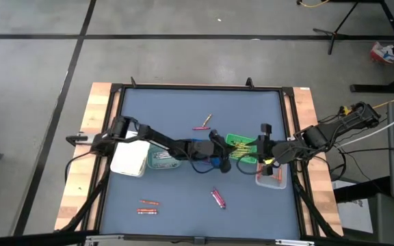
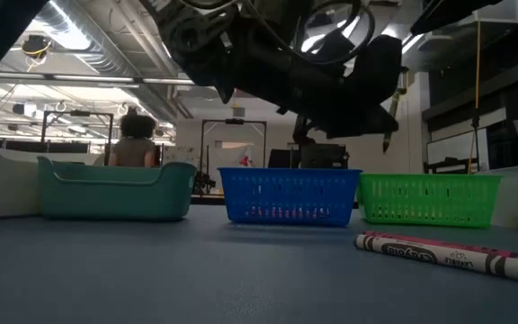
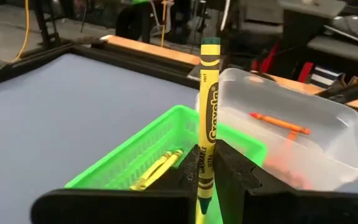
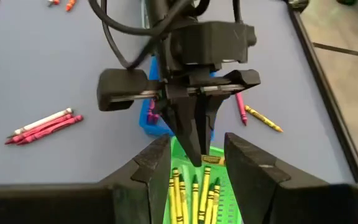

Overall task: Sort crayons
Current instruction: Put the green crayon into the green bin, then put the orange crayon into the transparent bin

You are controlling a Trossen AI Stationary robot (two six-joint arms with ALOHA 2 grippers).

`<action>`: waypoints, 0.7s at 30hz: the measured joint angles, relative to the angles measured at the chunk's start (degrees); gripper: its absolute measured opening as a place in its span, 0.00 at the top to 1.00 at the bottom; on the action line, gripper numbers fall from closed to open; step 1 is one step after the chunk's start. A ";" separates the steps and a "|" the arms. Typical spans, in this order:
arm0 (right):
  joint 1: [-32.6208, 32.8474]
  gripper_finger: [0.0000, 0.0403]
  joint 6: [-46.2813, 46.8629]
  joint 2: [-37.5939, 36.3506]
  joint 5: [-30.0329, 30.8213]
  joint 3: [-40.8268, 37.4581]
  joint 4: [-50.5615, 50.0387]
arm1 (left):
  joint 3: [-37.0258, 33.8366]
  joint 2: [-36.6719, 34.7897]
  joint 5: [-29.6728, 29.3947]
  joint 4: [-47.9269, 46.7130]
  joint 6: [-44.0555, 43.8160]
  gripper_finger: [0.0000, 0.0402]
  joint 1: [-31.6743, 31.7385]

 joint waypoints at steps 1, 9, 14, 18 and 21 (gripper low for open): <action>-0.01 0.63 0.00 0.00 0.44 0.00 0.00 | -0.02 0.01 0.34 -0.16 -0.31 0.93 0.42; 0.00 0.63 0.00 0.00 1.02 0.00 0.07 | 0.00 -0.03 0.76 0.44 -0.28 0.81 1.55; -0.02 0.63 0.01 0.00 1.02 0.00 0.10 | 0.00 -0.03 0.76 0.46 -0.26 0.76 1.55; 0.00 0.63 0.02 0.00 1.02 0.00 0.18 | 0.00 -0.03 0.76 0.58 -0.23 0.75 1.55; -0.01 0.63 0.02 0.00 1.01 0.00 0.24 | 0.00 -0.03 0.74 0.55 -0.23 0.75 1.55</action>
